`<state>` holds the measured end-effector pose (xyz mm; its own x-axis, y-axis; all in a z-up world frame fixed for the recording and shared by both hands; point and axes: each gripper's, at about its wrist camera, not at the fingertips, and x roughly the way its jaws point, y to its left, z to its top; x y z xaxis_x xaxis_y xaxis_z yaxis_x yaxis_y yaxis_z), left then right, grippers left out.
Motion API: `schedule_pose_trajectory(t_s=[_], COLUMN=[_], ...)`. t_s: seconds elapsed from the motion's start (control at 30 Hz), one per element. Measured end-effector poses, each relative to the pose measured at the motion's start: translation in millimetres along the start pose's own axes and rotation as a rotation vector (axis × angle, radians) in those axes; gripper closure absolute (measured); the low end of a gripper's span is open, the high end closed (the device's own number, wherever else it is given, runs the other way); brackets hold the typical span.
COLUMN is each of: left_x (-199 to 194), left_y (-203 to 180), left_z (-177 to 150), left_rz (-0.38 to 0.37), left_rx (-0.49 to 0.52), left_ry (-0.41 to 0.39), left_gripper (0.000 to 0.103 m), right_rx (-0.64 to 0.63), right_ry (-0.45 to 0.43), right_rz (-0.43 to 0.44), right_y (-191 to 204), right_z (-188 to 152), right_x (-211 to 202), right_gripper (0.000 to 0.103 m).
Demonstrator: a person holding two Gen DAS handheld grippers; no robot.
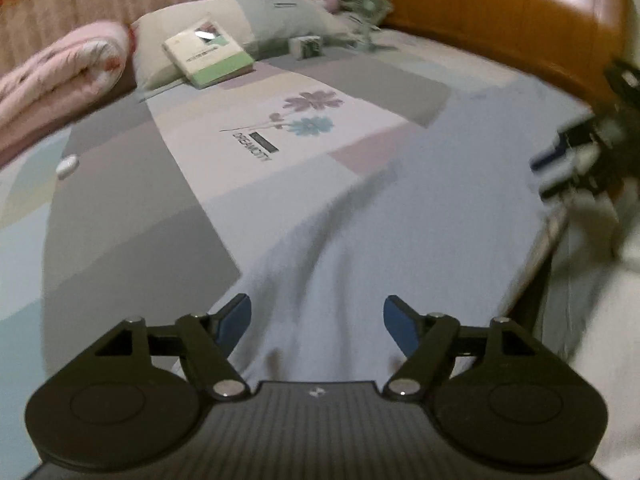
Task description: Fold clothes
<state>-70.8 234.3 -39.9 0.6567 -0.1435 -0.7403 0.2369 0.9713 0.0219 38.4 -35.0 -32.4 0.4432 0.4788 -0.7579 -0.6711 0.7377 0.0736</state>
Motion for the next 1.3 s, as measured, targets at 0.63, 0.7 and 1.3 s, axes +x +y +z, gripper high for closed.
schedule_pose_trajectory(t_s=[0.63,0.7,1.3], left_x=[-2,-2,-4], left_y=[-82,-82,-75], left_z=[-45,-49,-60], left_rz=[0.006,0.004,0.044], left_rx=[0.542,0.564,0.556], left_ry=[0.115,0.131,0.178], left_gripper=[0.054,0.059,0.083], right_rx=[-0.235,-0.323,-0.556], right_ry=[-0.021,-0.02,0.121], right_rz=[0.011,0.061,0.182], right_y=[33,54,99], right_z=[-3,1,6], right_x=[10,13,48], right_gripper=[0.047,0.053,0.083])
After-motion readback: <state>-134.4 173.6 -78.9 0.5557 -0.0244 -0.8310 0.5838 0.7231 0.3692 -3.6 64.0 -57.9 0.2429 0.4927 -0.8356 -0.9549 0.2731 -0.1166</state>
